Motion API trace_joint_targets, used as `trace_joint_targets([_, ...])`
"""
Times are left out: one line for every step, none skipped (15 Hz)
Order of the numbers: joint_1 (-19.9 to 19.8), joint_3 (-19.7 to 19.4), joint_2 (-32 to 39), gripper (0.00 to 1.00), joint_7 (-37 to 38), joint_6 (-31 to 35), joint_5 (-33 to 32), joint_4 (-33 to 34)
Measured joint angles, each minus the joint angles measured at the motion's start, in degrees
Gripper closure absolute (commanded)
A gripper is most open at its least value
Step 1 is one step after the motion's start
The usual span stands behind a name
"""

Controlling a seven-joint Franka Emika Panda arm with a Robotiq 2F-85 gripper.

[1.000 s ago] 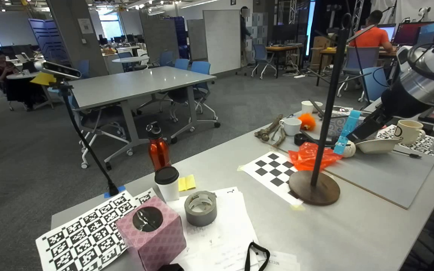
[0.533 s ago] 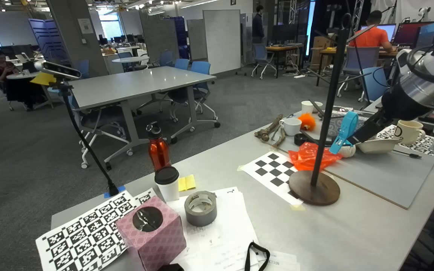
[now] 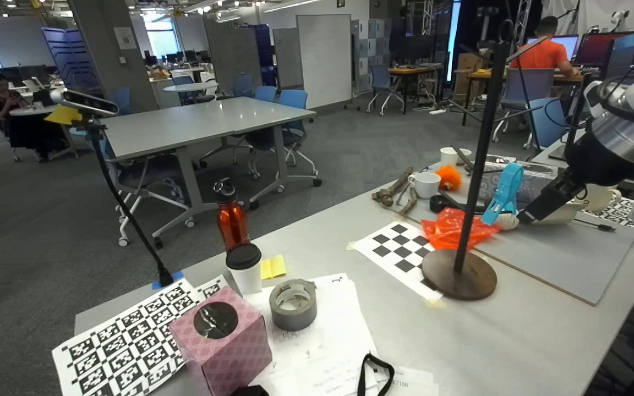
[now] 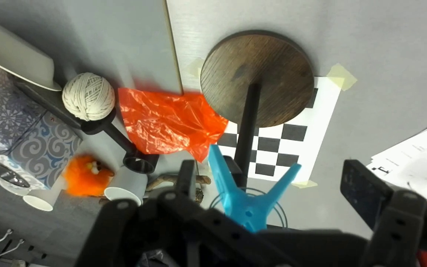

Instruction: Hang the blue clip on the wooden stand

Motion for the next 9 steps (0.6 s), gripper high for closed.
trace_joint_targets([0.36,0.36,-0.76,0.00,-1.06,-1.18,1.45,-0.28])
trace_joint_targets([0.79,0.70,-1.58,0.00,-2.10,-2.49,2.87,-0.57])
trace_joint_targets([1.26,0.99,-2.44,0.00,-3.15,-3.84,4.24,-0.84])
trace_joint_targets([1.80,1.24,-3.29,0.00,-4.26,-5.27,5.68,-1.10])
trace_joint_targets([2.34,1.49,-4.13,0.00,-5.27,-6.83,6.92,-1.30])
trace_joint_targets([2.79,1.75,-4.93,0.00,-6.05,-8.41,7.84,-1.41])
trace_joint_targets([3.18,1.99,-5.69,0.00,-6.52,-9.94,8.40,-1.45])
trace_joint_targets([2.76,3.05,-6.37,0.00,-7.10,-11.34,9.35,-1.48])
trace_joint_targets([1.85,4.63,-7.04,0.00,-7.70,-12.63,10.37,-1.51])
